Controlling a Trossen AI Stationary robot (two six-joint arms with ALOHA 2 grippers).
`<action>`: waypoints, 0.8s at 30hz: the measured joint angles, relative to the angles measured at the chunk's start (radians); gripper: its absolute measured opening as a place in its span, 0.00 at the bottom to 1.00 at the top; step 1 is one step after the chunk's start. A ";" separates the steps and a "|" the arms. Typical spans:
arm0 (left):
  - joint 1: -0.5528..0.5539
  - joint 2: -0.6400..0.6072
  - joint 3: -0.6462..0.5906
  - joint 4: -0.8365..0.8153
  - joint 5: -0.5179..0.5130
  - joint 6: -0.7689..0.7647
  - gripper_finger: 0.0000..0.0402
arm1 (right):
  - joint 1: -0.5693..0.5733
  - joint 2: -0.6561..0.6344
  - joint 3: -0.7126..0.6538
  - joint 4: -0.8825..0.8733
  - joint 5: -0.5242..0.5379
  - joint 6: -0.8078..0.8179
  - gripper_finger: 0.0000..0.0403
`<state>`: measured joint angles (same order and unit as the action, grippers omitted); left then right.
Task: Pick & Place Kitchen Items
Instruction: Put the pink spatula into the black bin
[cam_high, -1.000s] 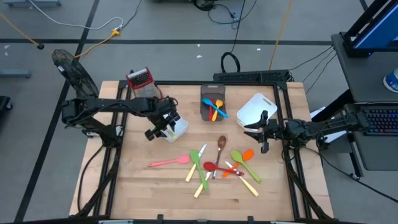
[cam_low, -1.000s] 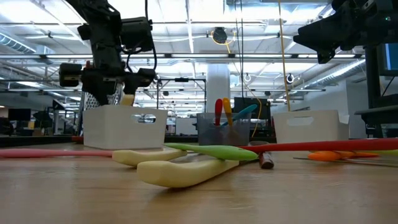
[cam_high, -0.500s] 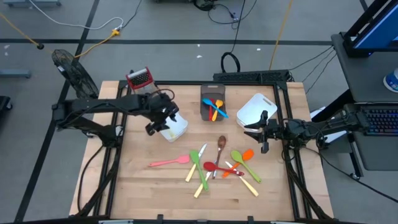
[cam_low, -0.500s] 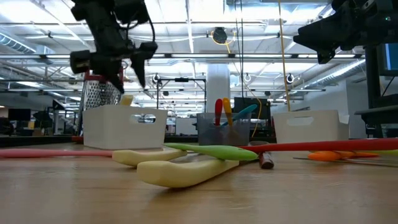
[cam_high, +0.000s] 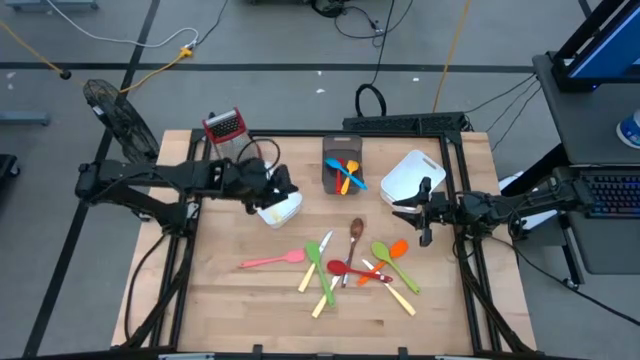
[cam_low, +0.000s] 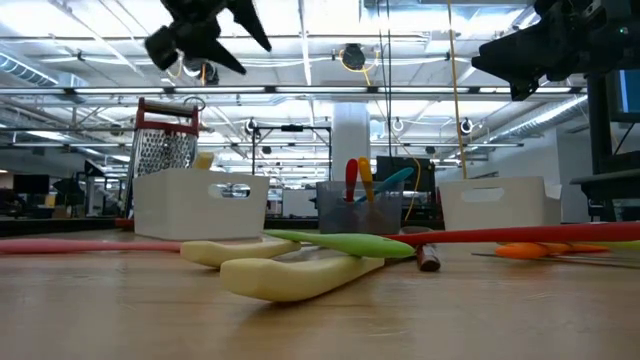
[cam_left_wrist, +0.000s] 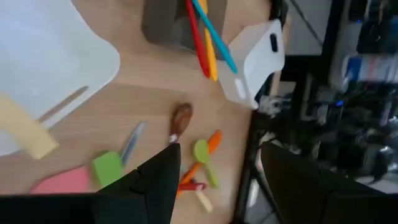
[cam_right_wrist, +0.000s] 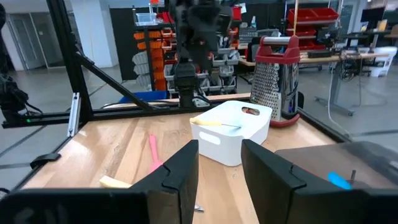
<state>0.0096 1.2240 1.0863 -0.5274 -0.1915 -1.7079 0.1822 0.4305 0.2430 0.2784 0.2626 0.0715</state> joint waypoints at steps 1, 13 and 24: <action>-0.024 0.004 -0.001 0.026 -0.024 0.015 0.57 | 0.000 0.000 0.000 0.000 0.000 -0.010 0.28; -0.267 0.153 0.000 0.293 -0.195 0.058 0.57 | 0.000 0.003 0.000 0.001 -0.003 0.127 0.28; -0.363 0.350 0.000 0.341 -0.042 -0.059 0.57 | 0.000 0.005 0.000 0.000 -0.005 0.122 0.28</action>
<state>-0.3531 1.5735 1.0863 -0.1867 -0.2330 -1.7665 0.1825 0.4355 0.2432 0.2783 0.2577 0.1940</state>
